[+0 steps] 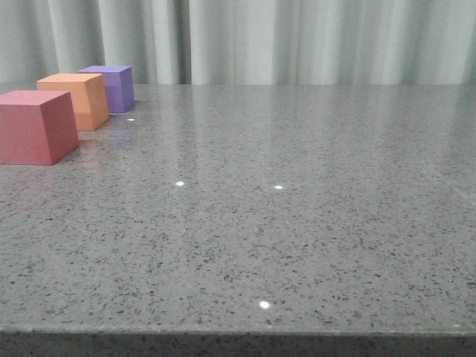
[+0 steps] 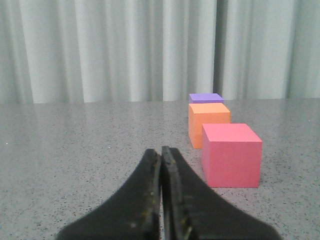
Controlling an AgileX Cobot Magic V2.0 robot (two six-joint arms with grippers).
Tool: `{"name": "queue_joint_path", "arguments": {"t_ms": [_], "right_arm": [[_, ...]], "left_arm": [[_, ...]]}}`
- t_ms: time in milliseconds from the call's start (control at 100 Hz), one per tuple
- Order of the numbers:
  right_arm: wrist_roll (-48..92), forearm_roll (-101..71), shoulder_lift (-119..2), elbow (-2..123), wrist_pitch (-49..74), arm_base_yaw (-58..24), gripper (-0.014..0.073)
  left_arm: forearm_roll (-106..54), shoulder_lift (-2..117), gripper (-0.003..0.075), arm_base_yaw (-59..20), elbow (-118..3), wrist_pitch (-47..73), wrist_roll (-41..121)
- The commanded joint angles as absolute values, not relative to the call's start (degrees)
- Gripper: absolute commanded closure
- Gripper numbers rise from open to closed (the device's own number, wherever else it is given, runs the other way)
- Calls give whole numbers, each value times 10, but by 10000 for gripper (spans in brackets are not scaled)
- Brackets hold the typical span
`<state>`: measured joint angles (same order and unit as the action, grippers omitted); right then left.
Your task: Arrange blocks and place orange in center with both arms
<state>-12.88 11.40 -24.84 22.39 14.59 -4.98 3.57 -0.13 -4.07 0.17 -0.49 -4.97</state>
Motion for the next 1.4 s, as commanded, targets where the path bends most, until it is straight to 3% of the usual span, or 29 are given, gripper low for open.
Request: {"name": "queue_joint_path", "arguments": {"t_ms": [0,1060,1390], "right_arm": [[-128,123,-249,240,98,-47,704],[-127,123,-247,240,99,-47,704],[-77,66,-151,177,33,-47,704]], "left_arm": [[37,-23,741,-41,26,-52,-51],[37,-23,741,-41,26,-53,-51],[37,-23,741,-41,26,-53,-51]]}}
